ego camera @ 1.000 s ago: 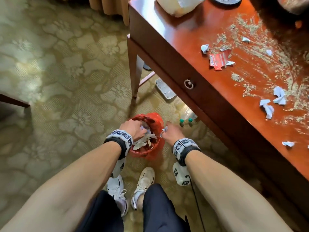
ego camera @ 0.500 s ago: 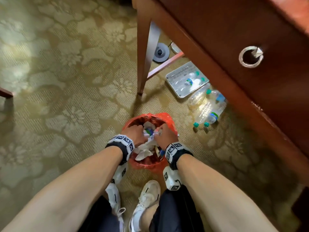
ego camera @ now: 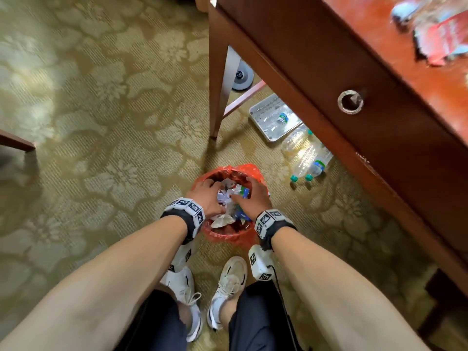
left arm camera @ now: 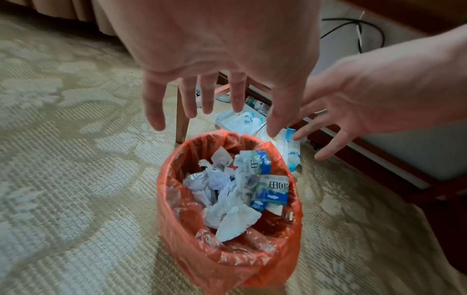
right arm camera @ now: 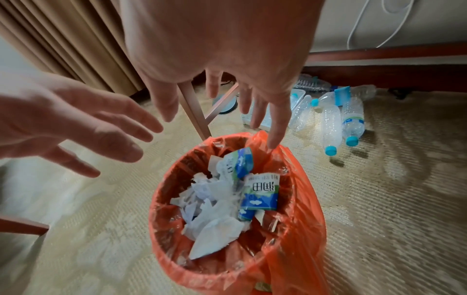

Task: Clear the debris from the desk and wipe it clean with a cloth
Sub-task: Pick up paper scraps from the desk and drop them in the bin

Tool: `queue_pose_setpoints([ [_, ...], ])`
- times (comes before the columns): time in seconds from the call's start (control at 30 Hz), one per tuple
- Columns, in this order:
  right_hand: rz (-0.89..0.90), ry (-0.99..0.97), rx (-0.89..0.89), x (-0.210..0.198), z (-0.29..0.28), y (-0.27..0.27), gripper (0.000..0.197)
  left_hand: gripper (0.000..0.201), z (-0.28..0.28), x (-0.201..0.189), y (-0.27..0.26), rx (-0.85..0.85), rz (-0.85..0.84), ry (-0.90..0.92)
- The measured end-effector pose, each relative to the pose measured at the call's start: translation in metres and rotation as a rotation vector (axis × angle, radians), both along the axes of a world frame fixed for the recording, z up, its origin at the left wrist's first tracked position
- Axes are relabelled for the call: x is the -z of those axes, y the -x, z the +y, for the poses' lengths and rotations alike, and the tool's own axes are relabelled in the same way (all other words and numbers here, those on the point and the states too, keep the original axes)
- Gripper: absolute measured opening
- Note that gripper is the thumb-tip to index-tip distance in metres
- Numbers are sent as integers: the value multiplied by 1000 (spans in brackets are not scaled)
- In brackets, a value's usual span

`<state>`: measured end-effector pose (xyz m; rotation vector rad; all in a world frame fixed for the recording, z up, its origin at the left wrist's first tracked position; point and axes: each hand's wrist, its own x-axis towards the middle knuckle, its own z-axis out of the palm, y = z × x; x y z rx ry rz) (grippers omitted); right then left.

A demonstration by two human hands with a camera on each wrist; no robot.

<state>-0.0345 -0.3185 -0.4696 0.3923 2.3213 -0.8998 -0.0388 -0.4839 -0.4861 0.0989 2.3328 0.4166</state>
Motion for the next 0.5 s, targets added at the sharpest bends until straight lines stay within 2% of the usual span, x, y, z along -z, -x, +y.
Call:
queue_pose_setpoints([
  [0.17, -23, -80, 4, -70, 6, -11, 65, 80, -8, -69, -9, 9, 22, 4],
  [0.37, -29, -233, -39, -187, 14, -20, 66, 68, -13, -195, -18, 11, 81, -38],
  [0.5, 32, -273, -60, -261, 14, -18, 53, 66, -10, -272, -6, 12, 113, -73],
])
